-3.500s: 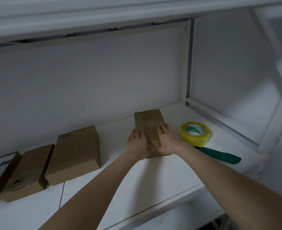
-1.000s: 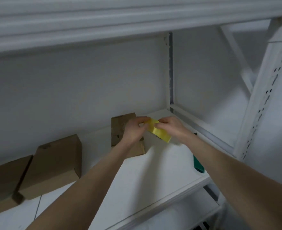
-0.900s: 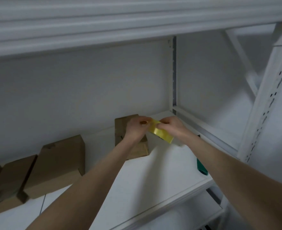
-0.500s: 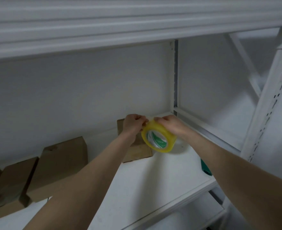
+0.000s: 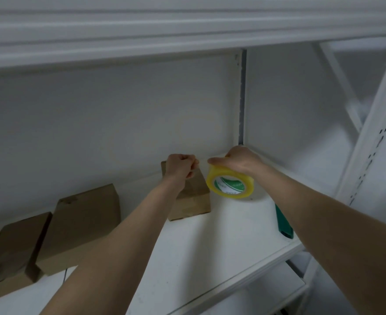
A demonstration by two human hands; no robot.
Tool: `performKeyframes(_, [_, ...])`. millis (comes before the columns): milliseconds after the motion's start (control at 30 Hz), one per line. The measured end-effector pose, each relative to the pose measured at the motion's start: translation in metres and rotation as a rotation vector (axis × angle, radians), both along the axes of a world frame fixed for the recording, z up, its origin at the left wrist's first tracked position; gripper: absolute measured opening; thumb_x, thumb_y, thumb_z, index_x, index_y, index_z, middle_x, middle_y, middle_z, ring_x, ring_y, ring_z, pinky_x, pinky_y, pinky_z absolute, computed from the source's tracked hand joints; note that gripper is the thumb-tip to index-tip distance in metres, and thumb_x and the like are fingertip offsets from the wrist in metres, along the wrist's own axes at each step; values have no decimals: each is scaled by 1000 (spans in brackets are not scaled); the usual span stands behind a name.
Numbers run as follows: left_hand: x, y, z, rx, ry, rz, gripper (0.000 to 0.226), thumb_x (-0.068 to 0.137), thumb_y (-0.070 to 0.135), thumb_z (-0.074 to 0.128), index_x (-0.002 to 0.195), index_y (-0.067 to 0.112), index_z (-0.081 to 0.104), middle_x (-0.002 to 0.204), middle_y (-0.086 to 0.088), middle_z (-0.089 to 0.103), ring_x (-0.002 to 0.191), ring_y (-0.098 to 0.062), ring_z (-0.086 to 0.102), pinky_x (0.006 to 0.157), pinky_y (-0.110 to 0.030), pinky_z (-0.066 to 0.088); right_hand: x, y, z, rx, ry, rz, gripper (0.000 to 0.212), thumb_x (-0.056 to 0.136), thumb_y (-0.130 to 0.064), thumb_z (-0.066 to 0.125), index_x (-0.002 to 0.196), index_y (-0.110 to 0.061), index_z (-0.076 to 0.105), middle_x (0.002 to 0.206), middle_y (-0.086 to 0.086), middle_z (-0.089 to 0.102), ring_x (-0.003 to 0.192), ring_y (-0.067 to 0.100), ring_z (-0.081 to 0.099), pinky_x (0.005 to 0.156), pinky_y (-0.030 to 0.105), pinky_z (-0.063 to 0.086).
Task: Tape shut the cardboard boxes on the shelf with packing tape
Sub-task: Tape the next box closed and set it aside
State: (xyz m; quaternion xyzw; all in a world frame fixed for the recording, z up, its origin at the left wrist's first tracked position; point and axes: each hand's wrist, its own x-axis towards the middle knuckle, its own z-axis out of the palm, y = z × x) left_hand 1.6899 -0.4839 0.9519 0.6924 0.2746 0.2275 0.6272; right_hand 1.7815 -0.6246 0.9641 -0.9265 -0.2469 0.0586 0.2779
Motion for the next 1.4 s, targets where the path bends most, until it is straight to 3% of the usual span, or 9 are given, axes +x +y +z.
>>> performKeyframes(67, [-2,12,-1,-58,-1,42,25,96,3,51,72,3,59,59,-8,52,38,-9,41,35,-16,31,2,-3,2,131,143,31,57,75,-70,64,66,-14,62,63,0,63,64,19,63,61,28,47])
performKeyframes(200, [-6,34,0,-159,-12,112,21,94,4,56,73,4,58,61,-7,54,50,-13,47,38,-16,40,6,-13,6,515,593,171,50,86,-58,60,78,-9,65,52,-1,59,47,11,55,54,26,47])
performKeyframes(300, [-6,39,2,-174,-28,137,20,94,4,56,74,4,58,64,-8,56,53,-13,49,38,-17,42,6,-12,9,611,704,254,41,93,-46,57,81,-8,63,50,-3,57,42,8,51,45,21,43])
performKeyframes(533, [-22,66,0,-163,-44,234,23,93,2,57,71,6,56,66,-8,56,53,-11,48,40,-18,40,30,-13,9,209,373,156,36,78,-47,76,82,-12,67,70,8,66,58,18,60,59,28,52])
performKeyframes(633, [-30,64,-16,-143,28,210,21,94,5,56,73,8,58,63,-5,57,55,-13,47,49,-22,38,32,-13,-5,138,469,166,30,81,-44,75,81,-16,66,68,8,62,52,16,57,52,27,48])
performKeyframes(767, [-43,67,-39,-182,37,221,16,95,14,55,80,14,61,73,-1,62,67,-11,54,64,-28,37,28,-3,-33,114,713,149,42,86,-45,69,53,-21,59,57,2,51,45,12,47,53,27,40])
performKeyframes(933, [-51,78,-53,-445,-67,159,19,97,17,53,80,14,61,57,8,64,70,-9,58,94,-54,37,17,16,-56,75,769,150,38,82,-48,71,58,-20,61,55,1,52,47,12,45,49,26,39])
performKeyframes(1267, [-60,64,-52,-516,-66,19,20,97,12,53,78,13,59,69,2,59,66,-9,57,81,-61,43,3,8,-60,-51,702,277,39,81,-54,69,63,-20,64,61,0,59,55,13,53,62,29,44])
performKeyframes(1400, [-77,64,-50,-475,48,-83,15,96,14,53,83,13,59,65,4,62,58,-6,61,83,-62,42,-6,-6,-56,-121,775,318,45,86,-52,65,54,-21,58,53,-2,50,46,9,43,52,24,35])
